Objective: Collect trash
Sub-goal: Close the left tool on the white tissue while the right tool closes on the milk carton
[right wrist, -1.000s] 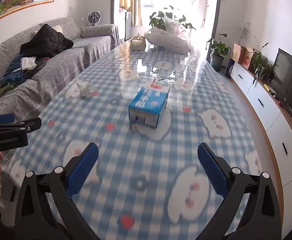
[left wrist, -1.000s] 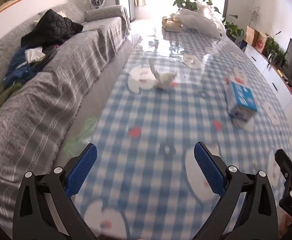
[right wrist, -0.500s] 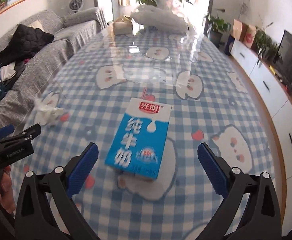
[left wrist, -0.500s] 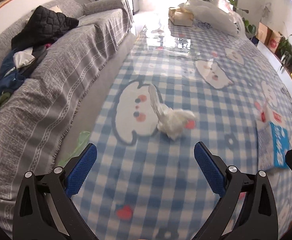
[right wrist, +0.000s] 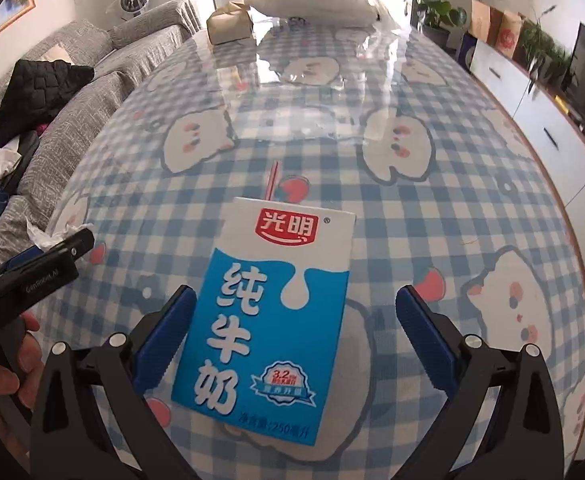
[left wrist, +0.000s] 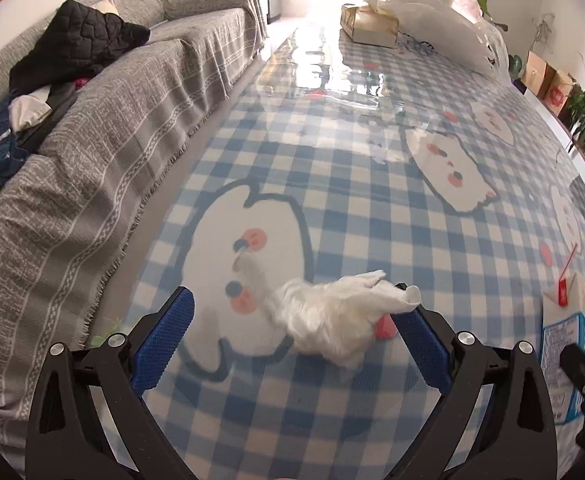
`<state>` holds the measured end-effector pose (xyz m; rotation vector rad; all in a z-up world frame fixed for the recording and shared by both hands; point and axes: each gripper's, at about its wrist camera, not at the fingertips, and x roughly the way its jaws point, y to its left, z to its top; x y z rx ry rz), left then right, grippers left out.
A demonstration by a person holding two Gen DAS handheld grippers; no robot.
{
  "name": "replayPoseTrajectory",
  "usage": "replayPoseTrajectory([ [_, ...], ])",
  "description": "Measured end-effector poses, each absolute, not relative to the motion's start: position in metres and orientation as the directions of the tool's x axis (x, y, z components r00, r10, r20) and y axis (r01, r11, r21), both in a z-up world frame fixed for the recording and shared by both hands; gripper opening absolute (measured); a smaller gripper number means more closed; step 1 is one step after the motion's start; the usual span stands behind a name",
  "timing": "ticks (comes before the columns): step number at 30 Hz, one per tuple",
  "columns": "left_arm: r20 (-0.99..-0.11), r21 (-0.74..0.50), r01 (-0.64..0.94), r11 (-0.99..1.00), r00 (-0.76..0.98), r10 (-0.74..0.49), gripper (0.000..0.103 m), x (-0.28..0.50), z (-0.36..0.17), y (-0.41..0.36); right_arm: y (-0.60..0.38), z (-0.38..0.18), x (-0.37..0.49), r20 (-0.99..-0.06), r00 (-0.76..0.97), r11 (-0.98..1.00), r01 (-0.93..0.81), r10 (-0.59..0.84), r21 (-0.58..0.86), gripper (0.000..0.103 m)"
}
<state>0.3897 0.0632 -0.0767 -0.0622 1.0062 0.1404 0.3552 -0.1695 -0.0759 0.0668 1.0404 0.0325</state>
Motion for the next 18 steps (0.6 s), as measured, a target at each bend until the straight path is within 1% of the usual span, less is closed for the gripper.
replayPoseTrajectory([
  [4, -0.847, 0.026, -0.147, 0.989, 0.523, 0.099, 0.093, 0.394, -0.083, 0.057, -0.168, -0.078, 0.356, -0.857, 0.509, 0.996, -0.001, 0.075, 0.087, 0.095],
  [5, -0.846, 0.033, -0.144, 0.989, 0.522, 0.104, 0.088, 0.394, -0.083, 0.055, -0.167, -0.078, 0.356, -0.858, 0.508, 0.996, -0.001, 0.079, 0.091, 0.095],
  [6, -0.846, 0.03, -0.138, 0.99, 0.524, 0.099, 0.086, 0.393, -0.083, 0.052, -0.166, -0.079, 0.356, -0.859, 0.505, 0.996, -0.003, 0.083, 0.094, 0.095],
  [8, -0.845, 0.021, -0.143, 0.99, 0.526, 0.094, 0.078, 0.392, -0.082, 0.053, -0.164, -0.08, 0.357, -0.86, 0.503, 0.996, -0.006, 0.084, 0.093, 0.095],
  [9, -0.845, 0.02, -0.153, 0.988, 0.525, 0.098, 0.076, 0.391, -0.082, 0.055, -0.164, -0.08, 0.357, -0.859, 0.504, 0.996, -0.007, 0.083, 0.092, 0.095],
  [11, -0.844, 0.017, -0.169, 0.985, 0.526, 0.105, 0.066, 0.389, -0.08, 0.059, -0.162, -0.078, 0.358, -0.858, 0.507, 0.996, -0.008, 0.08, 0.088, 0.092],
  [12, -0.843, 0.018, -0.174, 0.985, 0.527, 0.109, 0.064, 0.388, -0.08, 0.06, -0.162, -0.078, 0.358, -0.859, 0.505, 0.996, -0.008, 0.081, 0.089, 0.092],
  [14, -0.843, 0.023, -0.175, 0.984, 0.526, 0.114, 0.054, 0.387, -0.078, 0.061, -0.162, -0.078, 0.359, -0.862, 0.5, 0.995, -0.004, 0.084, 0.095, 0.089],
  [15, -0.843, 0.023, -0.172, 0.985, 0.526, 0.112, 0.051, 0.386, -0.078, 0.061, -0.162, -0.079, 0.36, -0.863, 0.497, 0.995, -0.004, 0.088, 0.1, 0.088],
  [16, -0.843, 0.027, -0.165, 0.986, 0.526, 0.111, 0.045, 0.385, -0.077, 0.059, -0.163, -0.08, 0.36, -0.864, 0.495, 0.995, -0.005, 0.089, 0.099, 0.087],
  [17, -0.843, 0.031, -0.158, 0.987, 0.526, 0.11, 0.039, 0.385, -0.077, 0.058, -0.162, -0.081, 0.36, -0.866, 0.491, 0.995, -0.008, 0.093, 0.102, 0.084],
  [18, -0.843, 0.034, -0.15, 0.988, 0.527, 0.109, 0.036, 0.384, -0.076, 0.057, -0.161, -0.082, 0.361, -0.867, 0.489, 0.994, -0.011, 0.097, 0.104, 0.08],
])
